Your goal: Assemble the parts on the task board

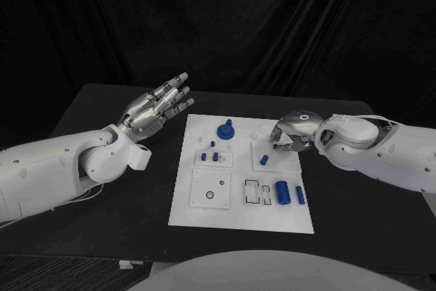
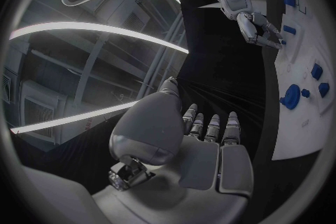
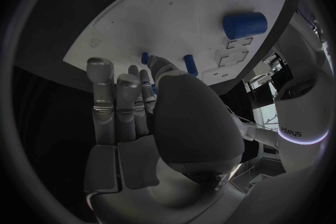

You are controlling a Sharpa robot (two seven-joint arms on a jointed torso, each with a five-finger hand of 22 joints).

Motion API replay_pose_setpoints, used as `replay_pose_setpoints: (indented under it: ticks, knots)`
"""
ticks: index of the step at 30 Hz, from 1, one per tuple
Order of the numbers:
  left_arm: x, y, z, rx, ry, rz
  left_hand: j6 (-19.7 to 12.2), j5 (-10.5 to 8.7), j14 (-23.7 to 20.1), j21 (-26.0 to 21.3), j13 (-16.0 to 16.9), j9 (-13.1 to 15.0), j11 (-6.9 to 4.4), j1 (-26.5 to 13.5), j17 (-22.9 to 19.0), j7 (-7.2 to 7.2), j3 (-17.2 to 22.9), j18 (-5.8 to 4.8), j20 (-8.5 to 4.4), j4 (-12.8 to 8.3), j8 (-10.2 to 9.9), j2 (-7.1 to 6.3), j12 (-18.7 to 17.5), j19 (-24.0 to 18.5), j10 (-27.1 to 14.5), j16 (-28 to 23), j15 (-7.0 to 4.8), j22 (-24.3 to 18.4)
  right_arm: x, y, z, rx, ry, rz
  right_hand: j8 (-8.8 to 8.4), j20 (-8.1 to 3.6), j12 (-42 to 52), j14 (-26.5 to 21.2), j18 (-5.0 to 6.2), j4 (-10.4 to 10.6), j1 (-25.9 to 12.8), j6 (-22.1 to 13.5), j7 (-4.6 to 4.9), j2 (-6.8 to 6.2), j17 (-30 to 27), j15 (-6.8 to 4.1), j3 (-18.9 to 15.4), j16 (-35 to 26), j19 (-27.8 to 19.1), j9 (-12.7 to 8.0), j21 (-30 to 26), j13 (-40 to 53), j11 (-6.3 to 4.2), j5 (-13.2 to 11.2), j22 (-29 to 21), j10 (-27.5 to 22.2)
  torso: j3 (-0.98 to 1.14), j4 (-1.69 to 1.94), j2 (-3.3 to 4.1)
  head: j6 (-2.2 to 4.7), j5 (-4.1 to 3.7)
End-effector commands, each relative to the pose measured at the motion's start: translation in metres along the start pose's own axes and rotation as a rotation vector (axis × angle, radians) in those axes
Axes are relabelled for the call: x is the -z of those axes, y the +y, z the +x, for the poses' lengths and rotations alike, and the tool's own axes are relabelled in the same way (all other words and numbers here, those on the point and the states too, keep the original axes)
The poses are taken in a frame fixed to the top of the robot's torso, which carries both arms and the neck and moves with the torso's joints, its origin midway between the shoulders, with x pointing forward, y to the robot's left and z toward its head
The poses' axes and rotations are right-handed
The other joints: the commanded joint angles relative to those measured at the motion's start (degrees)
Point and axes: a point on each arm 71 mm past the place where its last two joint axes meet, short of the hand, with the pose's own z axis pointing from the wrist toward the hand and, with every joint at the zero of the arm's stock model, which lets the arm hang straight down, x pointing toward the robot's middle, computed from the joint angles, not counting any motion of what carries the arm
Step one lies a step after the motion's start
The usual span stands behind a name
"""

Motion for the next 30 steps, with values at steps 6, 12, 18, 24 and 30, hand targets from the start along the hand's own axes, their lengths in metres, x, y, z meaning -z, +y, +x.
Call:
replay_pose_setpoints:
  ticks: [6,12,18,24,30]
  knots:
    - [-0.001,0.002,0.003,0.023,0.023,-0.007,3.2,2.38,0.0,0.2,0.1,0.4,1.36,2.0,-0.1,1.89,0.5,1.31,1.01,-2.2,0.7,0.7,0.3,0.4,0.0,-0.2,0.9,0.2,-0.002,0.002,0.007,-0.017,0.0,-0.006,0.94,0.32,-1.0,-0.1,0.29,-0.7,0.7,2.1,0.04,-0.15,0.1,0.18,1.5,0.4,-0.2,0.6,-0.1,-0.5,-0.05,0.8,4.6,1.1,-0.02,0.0,-0.01,-0.01,0.1]
    - [-0.001,0.002,0.003,0.026,0.026,-0.012,3.6,2.83,0.0,0.2,0.1,0.5,1.59,2.0,-0.1,2.14,0.4,1.31,1.05,-2.3,0.9,0.81,0.3,0.4,0.0,-0.2,0.96,0.2,-0.003,0.001,0.013,-0.021,0.018,0.001,1.17,0.29,-1.3,-0.1,0.31,-0.9,0.8,2.7,0.03,-0.25,0.0,0.18,1.8,0.3,-0.2,0.7,-0.1,-0.5,-0.07,0.9,4.6,1.3,-0.02,0.0,0.01,-0.01,0.13]
    - [0.0,0.002,0.003,0.027,0.027,-0.015,3.5,3.21,0.0,0.3,0.1,0.5,1.66,2.0,-0.1,2.2,0.4,1.32,1.12,-2.4,0.9,0.89,0.4,0.5,0.0,-0.2,1.06,0.3,-0.004,0.0,0.016,-0.028,0.019,0.003,1.24,0.25,-1.5,-0.2,0.33,-1.5,1.1,2.9,0.13,-0.27,-0.2,0.15,2.3,0.2,-0.3,0.9,-0.2,-0.5,-0.09,1.0,4.6,1.6,-0.02,0.01,0.01,-0.01,-0.07]
    - [-0.001,0.003,0.003,0.028,0.029,-0.016,3.4,3.51,0.0,0.3,0.1,0.4,1.72,2.0,-0.1,2.25,0.4,1.32,1.19,-2.5,0.9,0.99,0.4,0.6,0.0,-0.2,1.16,0.4,-0.003,0.001,0.015,-0.036,-0.015,-0.003,1.95,0.03,-1.7,-0.2,0.35,-2.8,2.0,4.6,0.02,0.27,-0.1,-0.11,3.6,0.3,-0.4,1.5,0.1,-0.5,-0.42,1.0,4.6,3.6,-0.03,0.04,-0.01,-0.01,-0.16]
    - [-0.001,0.003,0.003,0.028,0.03,-0.02,3.5,3.74,0.0,0.4,0.1,0.4,1.88,2.1,-0.1,2.4,0.5,1.32,1.32,-2.7,1.0,1.15,0.4,0.8,0.1,-0.2,1.33,0.7,0.0,0.001,0.01,-0.037,-0.085,-0.013,2.6,-0.38,-1.8,0.1,0.24,-4.1,2.4,6.1,-0.49,0.9,0.3,-0.61,4.3,0.8,-0.1,2.2,1.6,-0.4,-1.07,-0.1,4.8,5.9,0.0,0.0,0.0,-0.01,0.05]
